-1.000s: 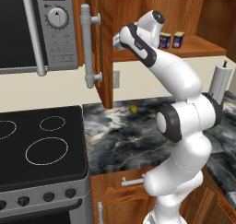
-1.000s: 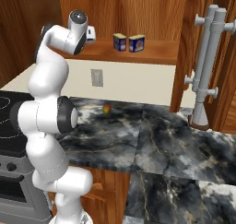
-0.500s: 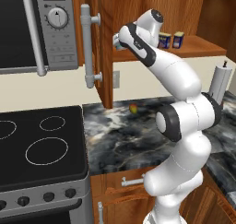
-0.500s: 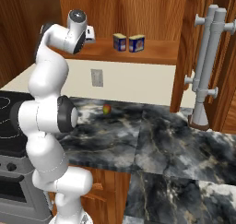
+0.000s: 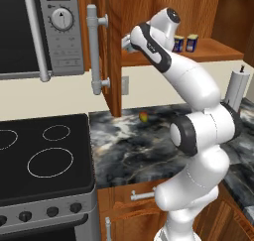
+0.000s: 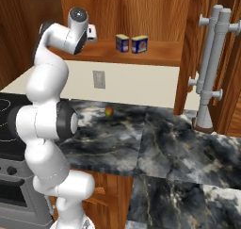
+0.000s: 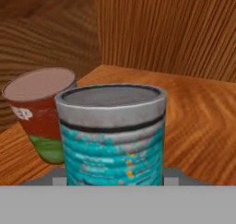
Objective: Stack two cans on top of the other two cans in the cabinet.
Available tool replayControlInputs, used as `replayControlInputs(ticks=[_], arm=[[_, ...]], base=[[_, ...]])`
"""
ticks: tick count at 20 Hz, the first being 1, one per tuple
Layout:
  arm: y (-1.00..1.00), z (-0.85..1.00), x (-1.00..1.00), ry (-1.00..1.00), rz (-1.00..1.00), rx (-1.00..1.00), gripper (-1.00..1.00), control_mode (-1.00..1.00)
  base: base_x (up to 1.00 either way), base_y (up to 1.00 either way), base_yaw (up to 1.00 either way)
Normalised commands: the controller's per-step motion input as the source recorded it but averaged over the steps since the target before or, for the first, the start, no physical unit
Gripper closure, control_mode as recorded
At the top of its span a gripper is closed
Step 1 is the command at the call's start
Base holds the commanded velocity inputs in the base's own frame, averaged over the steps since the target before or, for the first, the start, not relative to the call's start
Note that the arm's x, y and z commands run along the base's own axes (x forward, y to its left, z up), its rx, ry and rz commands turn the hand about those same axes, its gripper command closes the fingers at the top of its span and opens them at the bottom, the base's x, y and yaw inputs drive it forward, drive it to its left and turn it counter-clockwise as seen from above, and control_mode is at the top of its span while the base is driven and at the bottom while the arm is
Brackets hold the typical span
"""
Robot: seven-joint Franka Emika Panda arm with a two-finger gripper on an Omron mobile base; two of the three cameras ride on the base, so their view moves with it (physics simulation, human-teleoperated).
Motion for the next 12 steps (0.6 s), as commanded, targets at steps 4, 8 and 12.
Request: replayControlInputs(ticks=[4, 8, 12], arm=[[-0.16, 0.29, -0.32, -0.16, 0.0, 0.0, 1.0, -1.0], [-0.02, 0.29, -0.34, -0.13, 0.0, 0.07, 1.0, -1.0], [0.0, 0.23, -0.28, -0.06, 0.0, 0.13, 1.0, -1.0]], base=[[0.0, 0.0, 0.0], [0.0, 0.0, 0.0], [0.0, 0.0, 0.0]])
